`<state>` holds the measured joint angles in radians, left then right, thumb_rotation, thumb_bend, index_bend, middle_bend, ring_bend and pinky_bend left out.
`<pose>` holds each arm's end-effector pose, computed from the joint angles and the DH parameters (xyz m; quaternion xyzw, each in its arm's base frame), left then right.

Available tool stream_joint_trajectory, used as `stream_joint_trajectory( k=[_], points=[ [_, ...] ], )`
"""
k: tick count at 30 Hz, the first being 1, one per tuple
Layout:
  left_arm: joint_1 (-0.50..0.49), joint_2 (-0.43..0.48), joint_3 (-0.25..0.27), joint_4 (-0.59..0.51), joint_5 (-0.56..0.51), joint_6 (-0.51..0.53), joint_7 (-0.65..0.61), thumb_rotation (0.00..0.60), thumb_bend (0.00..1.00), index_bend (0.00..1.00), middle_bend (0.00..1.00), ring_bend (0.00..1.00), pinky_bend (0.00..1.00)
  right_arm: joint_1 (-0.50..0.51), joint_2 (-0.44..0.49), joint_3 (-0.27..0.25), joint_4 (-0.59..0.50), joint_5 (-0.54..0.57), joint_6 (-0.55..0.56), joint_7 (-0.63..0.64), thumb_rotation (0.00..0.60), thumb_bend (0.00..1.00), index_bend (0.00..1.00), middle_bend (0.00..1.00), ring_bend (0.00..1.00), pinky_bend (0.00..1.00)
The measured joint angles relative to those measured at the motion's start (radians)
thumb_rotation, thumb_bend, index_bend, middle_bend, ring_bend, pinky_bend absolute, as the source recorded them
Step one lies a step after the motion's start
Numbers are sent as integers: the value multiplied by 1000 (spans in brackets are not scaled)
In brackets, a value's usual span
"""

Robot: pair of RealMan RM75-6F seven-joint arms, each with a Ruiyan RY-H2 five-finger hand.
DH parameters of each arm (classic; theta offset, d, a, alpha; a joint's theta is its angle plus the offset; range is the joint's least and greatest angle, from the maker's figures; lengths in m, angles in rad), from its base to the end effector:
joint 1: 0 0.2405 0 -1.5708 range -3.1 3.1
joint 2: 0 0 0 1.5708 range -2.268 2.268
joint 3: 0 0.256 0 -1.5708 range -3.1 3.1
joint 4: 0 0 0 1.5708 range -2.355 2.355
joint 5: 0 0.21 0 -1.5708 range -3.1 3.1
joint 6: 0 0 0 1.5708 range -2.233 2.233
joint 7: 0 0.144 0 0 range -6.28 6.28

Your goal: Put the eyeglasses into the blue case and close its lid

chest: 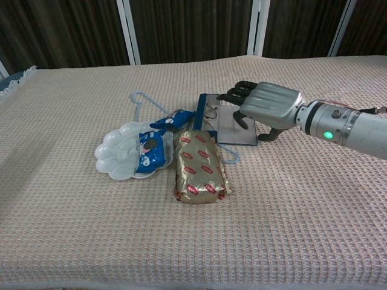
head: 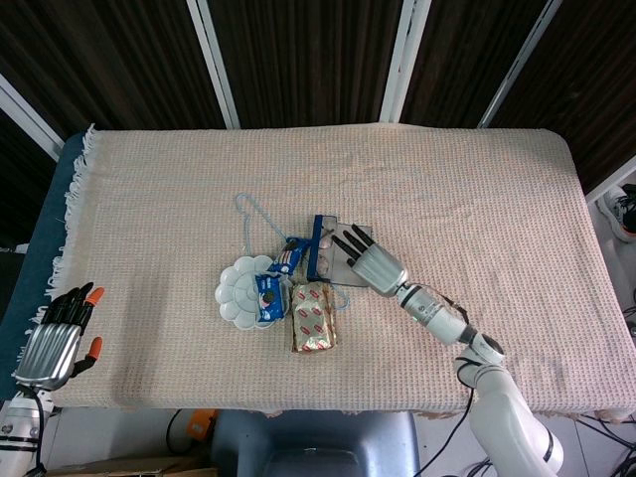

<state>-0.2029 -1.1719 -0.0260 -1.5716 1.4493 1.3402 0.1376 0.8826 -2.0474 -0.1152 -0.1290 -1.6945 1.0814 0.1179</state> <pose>-0.3079 0.2118 0.1260 -0.6585 -0.3705 -0.3282 0.5670 -0.1875 -0.4160 -0.0605 0.8501 -0.0101 0.2875 0.4410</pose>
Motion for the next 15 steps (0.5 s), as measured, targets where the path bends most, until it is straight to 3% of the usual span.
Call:
stream_joint_trajectory(
  k=[15],
  points=[
    [6, -6, -4, 1, -5, 12, 16, 600, 444, 0, 0, 0, 118, -1, -21, 15, 10, 14, 16, -36, 600, 378, 620, 102, 0, 0]
  ],
)
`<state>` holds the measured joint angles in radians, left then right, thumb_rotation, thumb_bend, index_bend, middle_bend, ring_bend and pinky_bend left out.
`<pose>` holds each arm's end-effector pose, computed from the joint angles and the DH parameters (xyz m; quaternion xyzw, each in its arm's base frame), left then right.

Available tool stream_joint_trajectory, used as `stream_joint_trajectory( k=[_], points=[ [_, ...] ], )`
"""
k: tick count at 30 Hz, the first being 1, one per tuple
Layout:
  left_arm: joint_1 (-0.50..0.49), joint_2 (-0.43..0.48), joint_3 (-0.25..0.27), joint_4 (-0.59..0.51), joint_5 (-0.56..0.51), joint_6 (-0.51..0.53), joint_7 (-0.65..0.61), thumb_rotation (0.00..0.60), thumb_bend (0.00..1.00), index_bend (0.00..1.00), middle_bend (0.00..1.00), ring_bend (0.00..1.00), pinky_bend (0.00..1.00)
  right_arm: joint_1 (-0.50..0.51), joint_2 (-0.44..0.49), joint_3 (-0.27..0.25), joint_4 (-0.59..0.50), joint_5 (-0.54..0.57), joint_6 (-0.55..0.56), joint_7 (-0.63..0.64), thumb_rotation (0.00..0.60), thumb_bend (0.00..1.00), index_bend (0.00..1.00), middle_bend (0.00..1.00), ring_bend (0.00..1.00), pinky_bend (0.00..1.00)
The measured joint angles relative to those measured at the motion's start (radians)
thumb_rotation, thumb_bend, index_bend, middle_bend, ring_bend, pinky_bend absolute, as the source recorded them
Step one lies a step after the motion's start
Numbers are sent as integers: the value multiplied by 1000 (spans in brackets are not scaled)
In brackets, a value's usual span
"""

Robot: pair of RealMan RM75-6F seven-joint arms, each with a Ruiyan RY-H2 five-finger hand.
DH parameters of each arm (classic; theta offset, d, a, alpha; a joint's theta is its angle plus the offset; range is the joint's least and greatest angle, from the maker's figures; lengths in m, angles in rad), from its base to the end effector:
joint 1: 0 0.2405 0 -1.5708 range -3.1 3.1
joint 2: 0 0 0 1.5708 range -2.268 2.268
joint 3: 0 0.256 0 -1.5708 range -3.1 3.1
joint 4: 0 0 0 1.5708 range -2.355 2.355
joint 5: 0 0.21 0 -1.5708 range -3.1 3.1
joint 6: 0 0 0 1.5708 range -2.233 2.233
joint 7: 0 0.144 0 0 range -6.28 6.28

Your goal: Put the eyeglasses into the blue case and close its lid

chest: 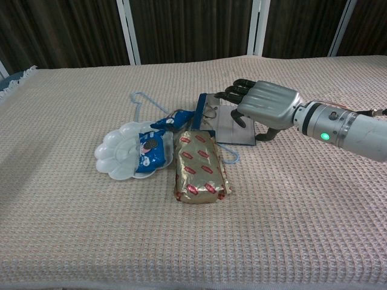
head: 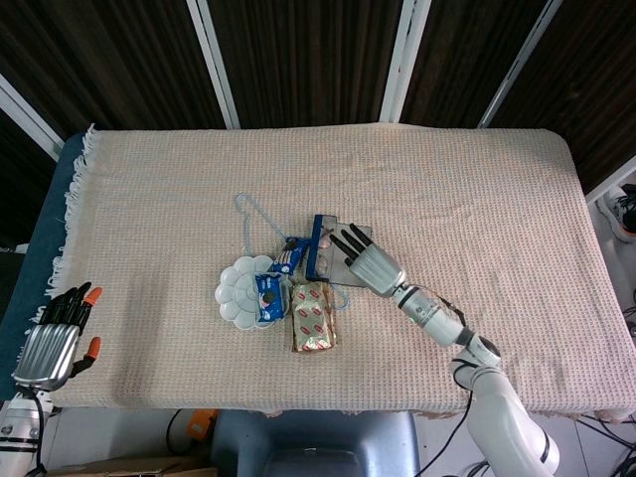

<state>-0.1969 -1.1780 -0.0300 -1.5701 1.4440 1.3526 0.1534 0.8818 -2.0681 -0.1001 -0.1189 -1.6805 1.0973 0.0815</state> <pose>-0.3084 0.2110 0.1265 -0.6549 -0.3660 -0.3274 0.5744 -0.1829 -0.4141 -0.0634 0.8426 -0.0019 0.2939 0.4512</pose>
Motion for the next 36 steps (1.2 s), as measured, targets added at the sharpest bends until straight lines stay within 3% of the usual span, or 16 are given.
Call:
stream_joint_trajectory(
  k=[7, 25, 36],
  points=[
    [4, -5, -6, 3, -6, 11, 11, 600, 444, 0, 0, 0, 118, 2, -11, 9, 6, 9, 6, -16, 600, 378, 612, 102, 0, 0],
    [7, -11, -10, 4, -15, 14, 26, 600, 443, 0, 0, 0, 125, 21, -25, 38, 10, 35, 27, -6, 600, 516, 612, 128, 4, 0],
    [9, -17, -19, 3, -32, 18, 41, 600, 445, 0, 0, 0, 129, 66, -45, 58, 15, 53, -5, -29, 600, 518, 612, 129, 10, 4]
  ],
)
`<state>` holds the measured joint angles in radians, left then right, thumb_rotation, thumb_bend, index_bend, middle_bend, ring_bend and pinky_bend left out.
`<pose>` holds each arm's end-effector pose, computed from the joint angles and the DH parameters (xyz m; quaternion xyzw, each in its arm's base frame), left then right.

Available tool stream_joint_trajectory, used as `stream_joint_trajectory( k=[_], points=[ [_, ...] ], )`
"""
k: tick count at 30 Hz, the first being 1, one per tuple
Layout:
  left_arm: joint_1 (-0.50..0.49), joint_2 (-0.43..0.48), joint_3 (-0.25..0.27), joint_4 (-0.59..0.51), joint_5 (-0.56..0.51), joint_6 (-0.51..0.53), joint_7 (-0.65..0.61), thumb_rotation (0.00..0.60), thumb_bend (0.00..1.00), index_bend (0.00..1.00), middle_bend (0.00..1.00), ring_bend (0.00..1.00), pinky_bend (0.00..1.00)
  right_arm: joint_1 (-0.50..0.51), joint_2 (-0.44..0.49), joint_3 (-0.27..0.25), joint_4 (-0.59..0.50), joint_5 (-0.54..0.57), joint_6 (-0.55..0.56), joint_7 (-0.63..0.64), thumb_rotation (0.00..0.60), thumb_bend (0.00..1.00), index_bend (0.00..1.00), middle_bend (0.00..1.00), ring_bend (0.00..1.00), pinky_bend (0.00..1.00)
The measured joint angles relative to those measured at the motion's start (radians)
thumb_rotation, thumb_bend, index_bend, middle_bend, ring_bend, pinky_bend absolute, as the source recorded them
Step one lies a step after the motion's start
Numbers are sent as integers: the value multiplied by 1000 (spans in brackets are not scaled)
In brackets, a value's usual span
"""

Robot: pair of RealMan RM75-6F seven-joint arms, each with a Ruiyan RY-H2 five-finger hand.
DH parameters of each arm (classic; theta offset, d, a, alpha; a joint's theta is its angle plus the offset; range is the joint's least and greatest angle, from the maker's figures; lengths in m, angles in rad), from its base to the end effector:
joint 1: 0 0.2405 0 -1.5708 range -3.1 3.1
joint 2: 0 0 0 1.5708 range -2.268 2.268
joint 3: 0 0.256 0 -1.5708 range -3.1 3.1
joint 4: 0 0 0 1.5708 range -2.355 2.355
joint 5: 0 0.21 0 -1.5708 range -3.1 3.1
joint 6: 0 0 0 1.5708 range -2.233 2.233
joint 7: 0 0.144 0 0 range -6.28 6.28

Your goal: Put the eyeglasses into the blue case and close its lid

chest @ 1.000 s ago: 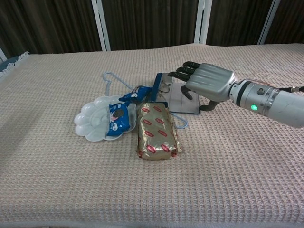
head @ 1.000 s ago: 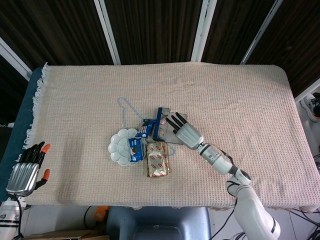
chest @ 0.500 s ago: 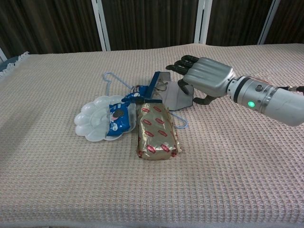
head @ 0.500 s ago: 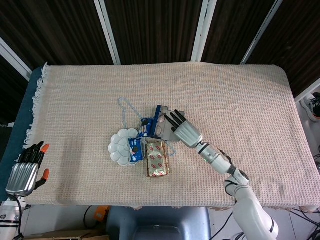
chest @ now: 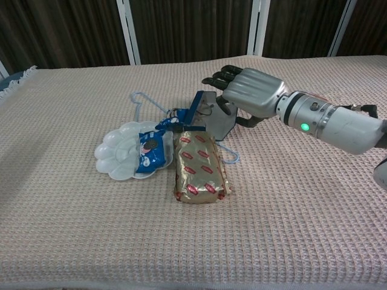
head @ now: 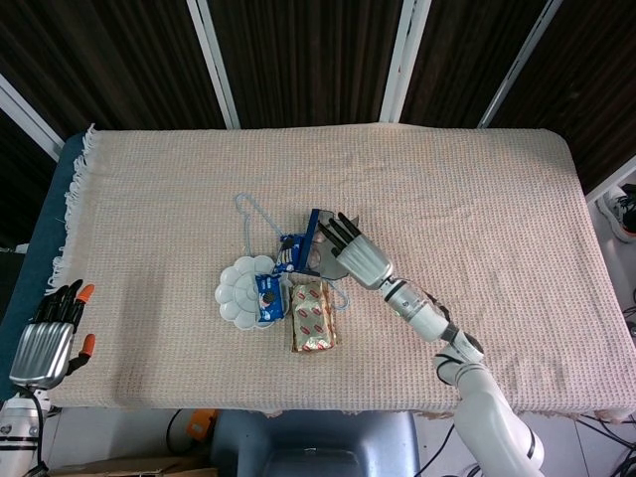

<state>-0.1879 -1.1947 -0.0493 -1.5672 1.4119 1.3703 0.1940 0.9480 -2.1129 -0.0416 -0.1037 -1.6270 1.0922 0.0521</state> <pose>-0.3104 0.2127 0.1278 -0.6417 -0.3602 -0.3229 0.5952 -0.1502 -0.4252 -0.0681 0.8211 -0.0042 0.3251 0.4691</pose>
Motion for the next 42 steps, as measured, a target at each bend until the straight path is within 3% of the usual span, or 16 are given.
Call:
stream_joint_trajectory(
  k=[11, 24, 33, 42],
  points=[
    [1, 7, 2, -2, 7, 0, -17, 600, 446, 0, 0, 0, 131, 25, -20, -2, 2, 0, -50, -24, 600, 519, 637, 142, 14, 6],
    [0, 8, 9, -1, 22, -1, -19, 600, 445, 0, 0, 0, 131, 5, 3, -8, -4, -3, -37, -5, 600, 553, 826, 206, 37, 6],
    [1, 8, 10, 0, 28, 2, -21, 600, 444, 0, 0, 0, 131, -29, 24, -21, -14, -16, 34, 9, 600, 588, 830, 210, 39, 6],
    [5, 9, 21, -3, 55, 15, -25, 600, 445, 0, 0, 0, 131, -144, 84, -48, -43, -38, 158, 26, 600, 587, 830, 210, 39, 6]
  ],
)
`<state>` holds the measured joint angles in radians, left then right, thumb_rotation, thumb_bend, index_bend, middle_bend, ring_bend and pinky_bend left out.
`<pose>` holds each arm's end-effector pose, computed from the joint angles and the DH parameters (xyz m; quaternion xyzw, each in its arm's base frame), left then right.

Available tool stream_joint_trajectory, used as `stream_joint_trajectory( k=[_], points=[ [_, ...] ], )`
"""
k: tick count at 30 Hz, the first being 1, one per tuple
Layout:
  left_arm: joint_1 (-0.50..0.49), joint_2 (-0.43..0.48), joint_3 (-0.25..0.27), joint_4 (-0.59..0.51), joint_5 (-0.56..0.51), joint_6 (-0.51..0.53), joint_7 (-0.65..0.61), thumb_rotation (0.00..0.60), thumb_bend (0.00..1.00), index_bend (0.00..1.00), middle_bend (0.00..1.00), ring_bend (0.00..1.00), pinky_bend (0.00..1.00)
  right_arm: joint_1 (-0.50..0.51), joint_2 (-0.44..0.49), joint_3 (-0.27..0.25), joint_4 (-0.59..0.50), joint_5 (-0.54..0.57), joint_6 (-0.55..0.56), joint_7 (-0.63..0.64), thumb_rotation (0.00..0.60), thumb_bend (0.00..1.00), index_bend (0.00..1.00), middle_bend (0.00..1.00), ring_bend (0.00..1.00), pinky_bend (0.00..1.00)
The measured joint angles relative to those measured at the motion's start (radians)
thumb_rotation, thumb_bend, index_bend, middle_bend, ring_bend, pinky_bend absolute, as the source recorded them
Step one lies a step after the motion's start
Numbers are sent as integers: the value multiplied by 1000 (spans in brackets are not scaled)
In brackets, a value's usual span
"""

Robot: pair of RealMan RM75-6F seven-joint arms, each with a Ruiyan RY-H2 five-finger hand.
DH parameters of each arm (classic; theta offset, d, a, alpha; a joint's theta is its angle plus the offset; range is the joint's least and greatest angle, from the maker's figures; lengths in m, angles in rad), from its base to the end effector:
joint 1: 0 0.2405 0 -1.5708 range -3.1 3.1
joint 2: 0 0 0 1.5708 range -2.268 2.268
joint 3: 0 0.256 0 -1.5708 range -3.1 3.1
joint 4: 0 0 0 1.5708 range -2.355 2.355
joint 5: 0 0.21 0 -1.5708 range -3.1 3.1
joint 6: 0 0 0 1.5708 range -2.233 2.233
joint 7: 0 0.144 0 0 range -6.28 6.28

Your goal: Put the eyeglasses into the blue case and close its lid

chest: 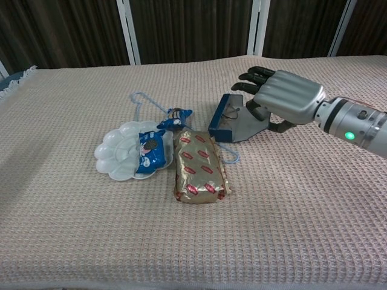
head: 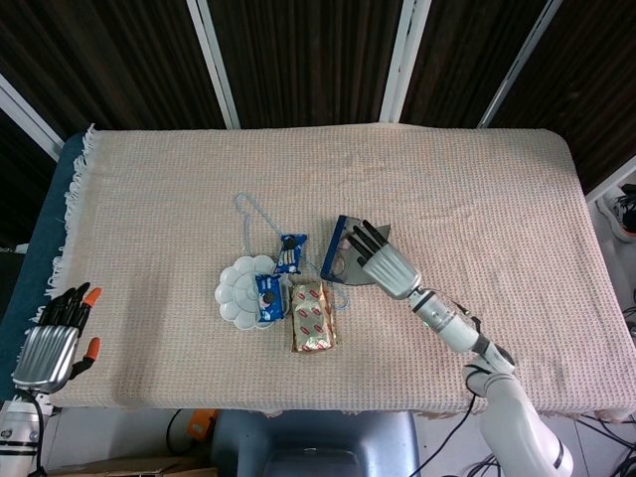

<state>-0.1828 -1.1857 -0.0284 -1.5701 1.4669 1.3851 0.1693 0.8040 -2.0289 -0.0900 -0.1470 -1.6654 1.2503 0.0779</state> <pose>-0.3059 0.2065 0.1268 -0.6545 -0.3536 -0.3339 0.5788 -0.2019 -0.3984 -0.0394 0.8151 -0.0003 0.3379 0.4707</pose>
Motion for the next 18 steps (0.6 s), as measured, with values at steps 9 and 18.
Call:
stream_joint_trajectory(
  k=[9, 18],
  points=[
    [6, 1, 8, -4, 18, 14, 2, 600, 445, 0, 0, 0, 131, -105, 56, -31, -43, -25, 108, 4, 600, 587, 830, 211, 39, 6],
    [10, 2, 12, -9, 28, 20, 1, 600, 446, 0, 0, 0, 131, -256, 140, -85, -149, -75, 280, -13, 600, 588, 830, 210, 42, 6]
  ],
)
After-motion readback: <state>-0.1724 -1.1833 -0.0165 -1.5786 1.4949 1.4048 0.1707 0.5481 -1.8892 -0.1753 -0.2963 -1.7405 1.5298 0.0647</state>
